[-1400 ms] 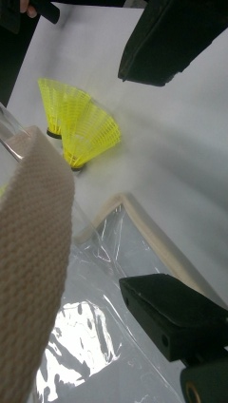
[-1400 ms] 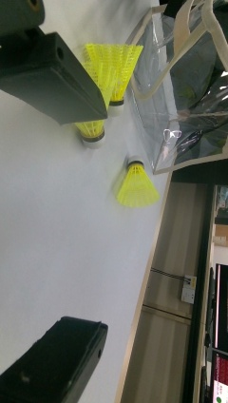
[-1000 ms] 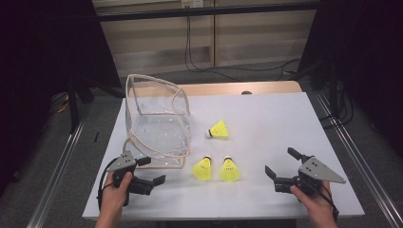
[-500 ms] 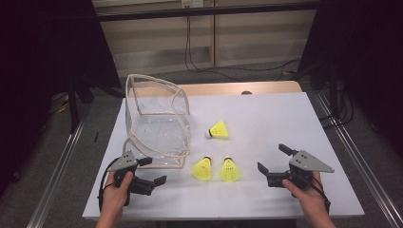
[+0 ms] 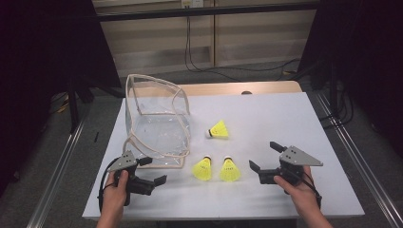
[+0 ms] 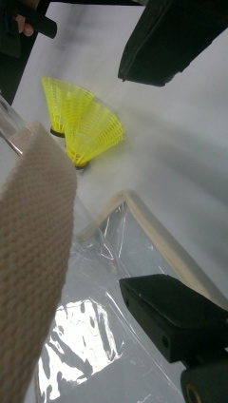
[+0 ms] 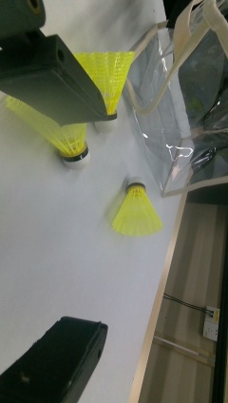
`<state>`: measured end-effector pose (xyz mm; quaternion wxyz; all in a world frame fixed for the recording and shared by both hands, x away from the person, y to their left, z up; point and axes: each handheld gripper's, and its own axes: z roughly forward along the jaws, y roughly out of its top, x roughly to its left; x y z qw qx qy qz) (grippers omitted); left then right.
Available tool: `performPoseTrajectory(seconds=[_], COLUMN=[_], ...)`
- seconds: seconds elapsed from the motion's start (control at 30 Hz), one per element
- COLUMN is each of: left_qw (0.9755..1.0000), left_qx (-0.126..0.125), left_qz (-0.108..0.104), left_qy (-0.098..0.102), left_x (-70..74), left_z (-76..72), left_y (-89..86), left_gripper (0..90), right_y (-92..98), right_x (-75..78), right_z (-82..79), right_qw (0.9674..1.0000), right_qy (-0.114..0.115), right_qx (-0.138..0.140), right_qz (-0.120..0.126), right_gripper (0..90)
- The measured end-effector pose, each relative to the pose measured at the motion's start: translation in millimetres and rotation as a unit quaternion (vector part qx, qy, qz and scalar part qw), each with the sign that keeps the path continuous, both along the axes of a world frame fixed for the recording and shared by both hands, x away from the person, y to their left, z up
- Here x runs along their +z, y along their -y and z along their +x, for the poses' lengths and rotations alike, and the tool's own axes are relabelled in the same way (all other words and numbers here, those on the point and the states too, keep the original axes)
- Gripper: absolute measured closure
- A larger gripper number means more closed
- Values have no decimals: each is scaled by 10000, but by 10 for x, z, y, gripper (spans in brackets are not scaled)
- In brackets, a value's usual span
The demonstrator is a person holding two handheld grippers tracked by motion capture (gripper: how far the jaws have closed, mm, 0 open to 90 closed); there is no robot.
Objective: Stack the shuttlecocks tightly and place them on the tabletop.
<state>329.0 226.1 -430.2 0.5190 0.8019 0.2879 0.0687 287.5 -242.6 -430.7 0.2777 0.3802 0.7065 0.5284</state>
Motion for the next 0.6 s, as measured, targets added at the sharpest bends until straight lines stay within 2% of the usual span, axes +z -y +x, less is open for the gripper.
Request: performPoseTrajectory(seconds=[0.3,0.6], left_qw=[10000,9999], left_qx=[-43,-72], left_qz=[-4,98], left_qy=[24,21], left_x=[7,-2], left_z=[-5,-2], left_y=[7,32], left_gripper=[34,34], right_y=[-123,-121], right_x=[7,2], right_z=[35,38], right_qw=[9997,9997], right_qy=[-20,-21], right_qx=[223,241], right_qz=[-22,-13], right_gripper=[18,19])
